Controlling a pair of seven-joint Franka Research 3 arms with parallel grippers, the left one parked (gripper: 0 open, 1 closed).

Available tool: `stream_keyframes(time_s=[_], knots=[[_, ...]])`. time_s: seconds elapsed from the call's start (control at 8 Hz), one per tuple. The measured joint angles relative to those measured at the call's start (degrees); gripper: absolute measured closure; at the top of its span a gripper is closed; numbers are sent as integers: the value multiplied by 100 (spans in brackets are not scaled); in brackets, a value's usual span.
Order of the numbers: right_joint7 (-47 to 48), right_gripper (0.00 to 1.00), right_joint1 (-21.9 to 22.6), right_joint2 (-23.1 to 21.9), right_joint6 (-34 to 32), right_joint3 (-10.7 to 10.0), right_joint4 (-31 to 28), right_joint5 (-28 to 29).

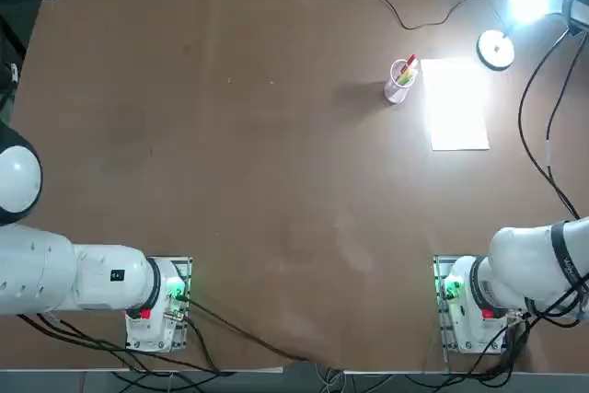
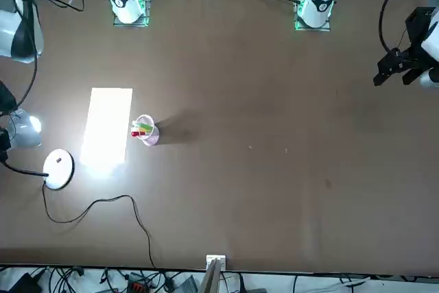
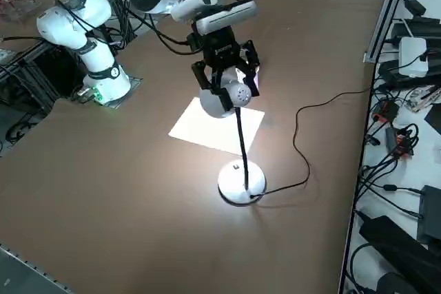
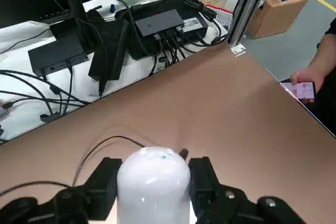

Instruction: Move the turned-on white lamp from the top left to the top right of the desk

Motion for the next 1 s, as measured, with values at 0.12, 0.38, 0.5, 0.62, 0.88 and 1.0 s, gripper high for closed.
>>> stream_keyframes(time_s=[0.12, 0.38, 0.5, 0.62, 0.88, 1.0], knots=[[0, 26, 62, 1, -1, 1, -7, -4], [3, 0, 169, -25, 22, 5, -13, -4], [3, 0, 169, -52, 19, 2, -13, -4], [3, 0, 159, -73, -8, -9, -13, -4], [3, 0, 155, -123, -252, -21, 73, 3], [3, 0, 163, -183, -605, -18, 194, 6]])
